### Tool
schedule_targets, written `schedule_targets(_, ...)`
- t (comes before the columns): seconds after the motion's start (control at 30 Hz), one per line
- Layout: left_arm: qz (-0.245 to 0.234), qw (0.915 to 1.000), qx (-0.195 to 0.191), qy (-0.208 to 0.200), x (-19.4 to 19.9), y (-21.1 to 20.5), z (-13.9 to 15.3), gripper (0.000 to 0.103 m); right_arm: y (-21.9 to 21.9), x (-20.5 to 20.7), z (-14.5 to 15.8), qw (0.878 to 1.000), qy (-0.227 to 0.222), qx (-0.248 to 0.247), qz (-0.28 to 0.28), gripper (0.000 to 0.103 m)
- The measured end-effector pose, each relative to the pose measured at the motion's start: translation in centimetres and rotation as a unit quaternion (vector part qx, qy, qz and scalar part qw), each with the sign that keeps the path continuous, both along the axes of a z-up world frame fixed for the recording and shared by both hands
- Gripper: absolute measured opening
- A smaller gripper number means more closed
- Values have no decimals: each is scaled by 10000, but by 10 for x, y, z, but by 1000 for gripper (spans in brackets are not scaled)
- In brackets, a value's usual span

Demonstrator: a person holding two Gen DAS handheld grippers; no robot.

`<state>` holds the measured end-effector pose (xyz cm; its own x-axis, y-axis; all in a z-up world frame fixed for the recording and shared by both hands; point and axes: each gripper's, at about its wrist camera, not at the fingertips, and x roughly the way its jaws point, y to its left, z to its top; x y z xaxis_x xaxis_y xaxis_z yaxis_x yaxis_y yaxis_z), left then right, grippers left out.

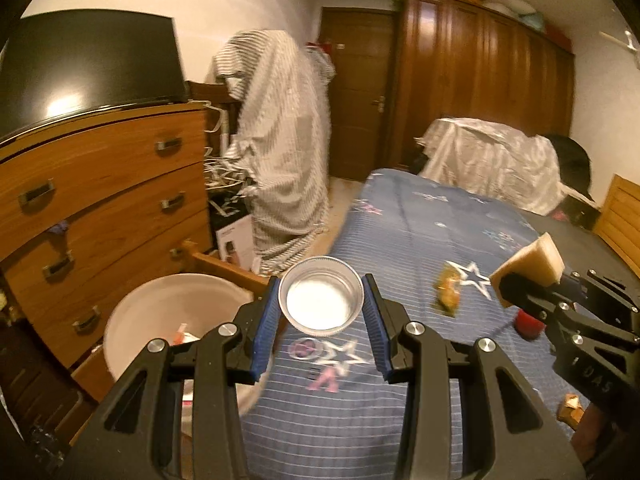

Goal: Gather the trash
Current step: 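Carry the white lid and sponge block with both tools over the bucket, then open both tools to drop the lid and sponge block into the bucket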

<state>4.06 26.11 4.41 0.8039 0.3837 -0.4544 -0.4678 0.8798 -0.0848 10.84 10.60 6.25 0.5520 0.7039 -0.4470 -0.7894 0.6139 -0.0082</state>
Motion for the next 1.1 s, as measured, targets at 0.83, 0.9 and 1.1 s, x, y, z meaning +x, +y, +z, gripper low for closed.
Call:
schedule_targets(0.83,507,9916,-798,886,-31,177,-26,39,274,14,-25,9613,1275,-1699,1756,31)
schedule_targets(0.9,466,9897,-884,1028,-28,188,-33,39,291,22,-31,9549,1408,-1888,1807,31)
schedule_targets(1.1,369,9817,-1184,1442,-12,218,-62,39,326,42,-54,9356,1696,-2419,1931,31)
